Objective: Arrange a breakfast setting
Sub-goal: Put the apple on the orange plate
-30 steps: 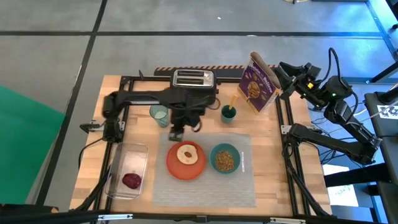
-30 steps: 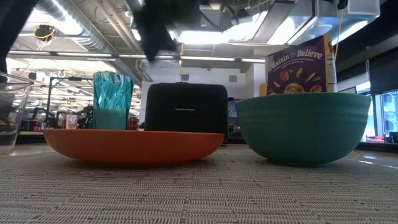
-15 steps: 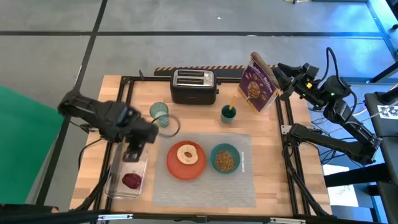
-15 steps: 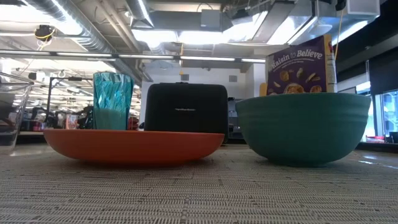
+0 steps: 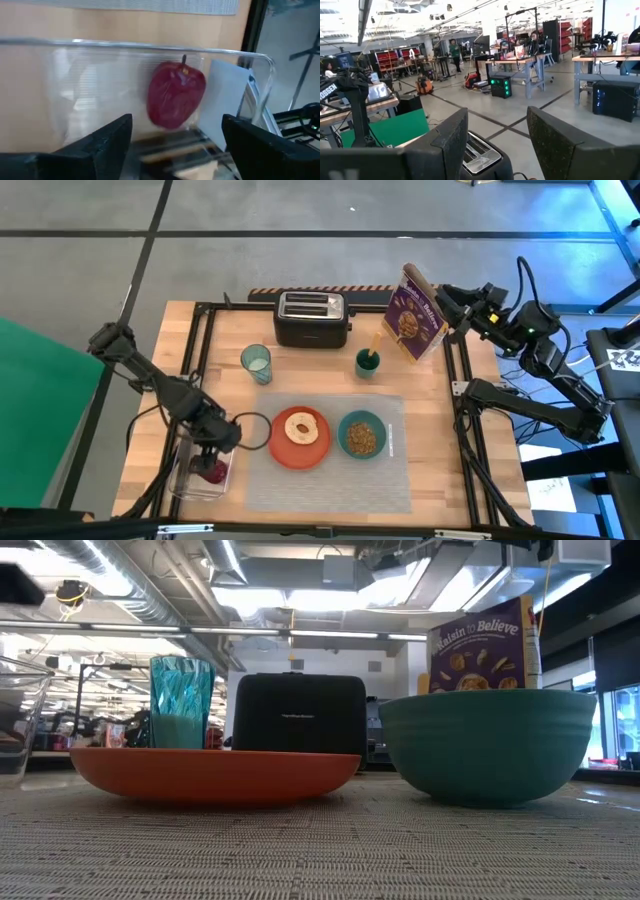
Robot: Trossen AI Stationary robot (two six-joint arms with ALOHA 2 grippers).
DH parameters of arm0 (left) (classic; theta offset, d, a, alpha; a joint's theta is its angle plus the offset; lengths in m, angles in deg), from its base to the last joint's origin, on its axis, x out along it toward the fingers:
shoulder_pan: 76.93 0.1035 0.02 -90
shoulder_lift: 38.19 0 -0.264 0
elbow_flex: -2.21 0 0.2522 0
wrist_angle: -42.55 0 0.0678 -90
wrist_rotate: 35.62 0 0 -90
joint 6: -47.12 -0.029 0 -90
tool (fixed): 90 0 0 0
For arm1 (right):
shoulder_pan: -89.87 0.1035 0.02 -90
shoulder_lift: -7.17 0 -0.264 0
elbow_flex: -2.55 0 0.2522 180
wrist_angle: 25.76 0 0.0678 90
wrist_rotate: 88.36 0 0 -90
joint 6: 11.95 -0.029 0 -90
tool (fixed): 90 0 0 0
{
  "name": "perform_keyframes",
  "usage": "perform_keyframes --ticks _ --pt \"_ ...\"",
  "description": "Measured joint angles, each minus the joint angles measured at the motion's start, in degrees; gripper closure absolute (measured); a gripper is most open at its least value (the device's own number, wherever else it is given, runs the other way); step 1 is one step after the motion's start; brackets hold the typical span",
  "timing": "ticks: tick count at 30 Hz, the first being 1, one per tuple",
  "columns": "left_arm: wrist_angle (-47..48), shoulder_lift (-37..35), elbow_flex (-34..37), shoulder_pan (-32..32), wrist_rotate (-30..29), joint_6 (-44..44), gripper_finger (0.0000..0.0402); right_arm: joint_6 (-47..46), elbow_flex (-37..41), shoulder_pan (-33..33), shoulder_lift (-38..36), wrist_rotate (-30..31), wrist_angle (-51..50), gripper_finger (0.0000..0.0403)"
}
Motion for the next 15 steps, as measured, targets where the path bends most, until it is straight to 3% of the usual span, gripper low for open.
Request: perform_keyframes --ticks 11,15 --pt "-8.9 0.0 8.3 -5.2 0.4 1.5 0.0065 -1.2 0.0 0.0 0.9 0.0 -0.1 0.021" --pt "-11.7 0.0 10.2 -7.1 -2.2 2.8 0.0062 -1.7 0.0 0.0 1.9 0.0 0.0 0.021"
